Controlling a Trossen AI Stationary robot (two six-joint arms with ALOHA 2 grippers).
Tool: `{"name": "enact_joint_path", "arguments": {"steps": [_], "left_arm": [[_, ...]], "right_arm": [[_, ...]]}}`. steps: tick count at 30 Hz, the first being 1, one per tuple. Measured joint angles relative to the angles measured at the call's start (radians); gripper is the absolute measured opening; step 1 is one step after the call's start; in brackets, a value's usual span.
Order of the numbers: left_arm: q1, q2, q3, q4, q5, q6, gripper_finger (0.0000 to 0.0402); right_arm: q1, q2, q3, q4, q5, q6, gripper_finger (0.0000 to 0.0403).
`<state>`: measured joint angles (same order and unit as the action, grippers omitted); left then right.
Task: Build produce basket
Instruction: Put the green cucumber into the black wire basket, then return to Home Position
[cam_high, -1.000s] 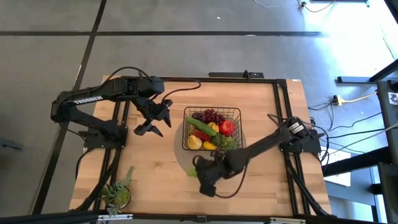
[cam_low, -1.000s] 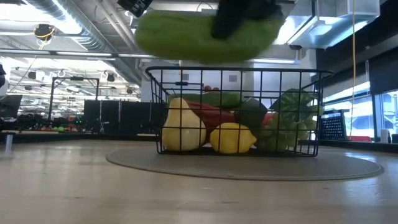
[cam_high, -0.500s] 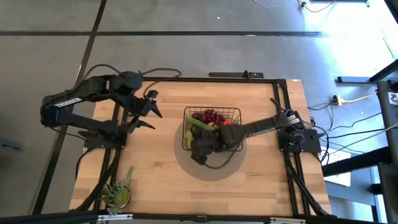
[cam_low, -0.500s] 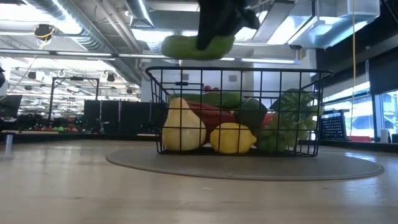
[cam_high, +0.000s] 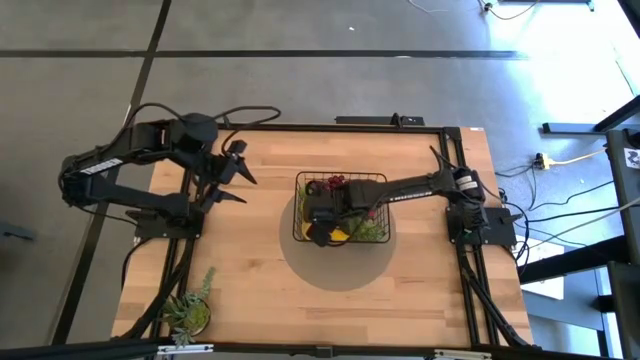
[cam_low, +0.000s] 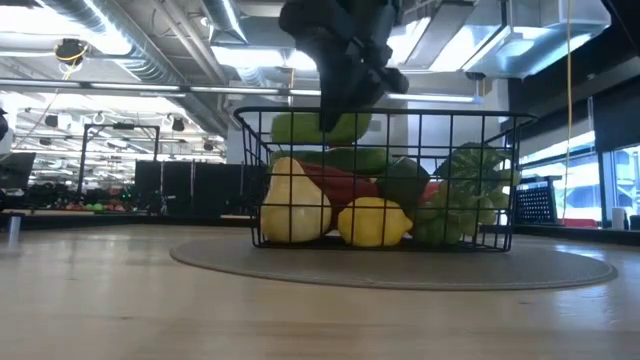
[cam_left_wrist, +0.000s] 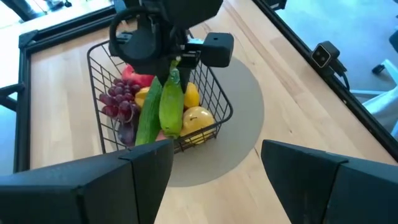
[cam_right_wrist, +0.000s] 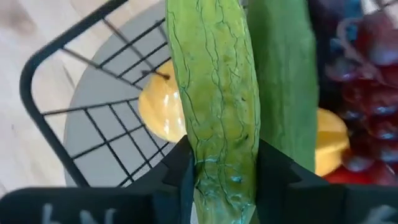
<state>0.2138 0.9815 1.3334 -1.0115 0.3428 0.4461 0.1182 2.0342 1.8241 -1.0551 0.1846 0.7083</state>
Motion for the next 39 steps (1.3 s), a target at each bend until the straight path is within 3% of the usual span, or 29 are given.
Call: {"name": "enact_joint_path", "arguments": {"steps": [17, 23, 33, 39], "left_arm": [[0.0, 0.0, 0.0, -0.009, -0.021, -0.002, 0.0234], [0.0, 0.0, 0.0, -0.012, -0.021, -0.011, 0.0234], [0.0, 0.0, 0.0, -0.013, -0.021, -0.156, 0.0234], [0.0, 0.0, 0.0, -0.011, -0.021, -0.183, 0.0234]], "right_arm": [[-0.013, 0.0, -0.012, 0.058, -0.025, -0.011, 0.0188], [-0.013, 0.0, -0.012, 0.062, -0.083, -0.01, 0.0204], [-0.013, 0.0, 0.048, 0.042, -0.192, -0.032, 0.017], [-0.013, 0.0, 0.107, 0.029, -0.171, -0.08, 0.012]]}}
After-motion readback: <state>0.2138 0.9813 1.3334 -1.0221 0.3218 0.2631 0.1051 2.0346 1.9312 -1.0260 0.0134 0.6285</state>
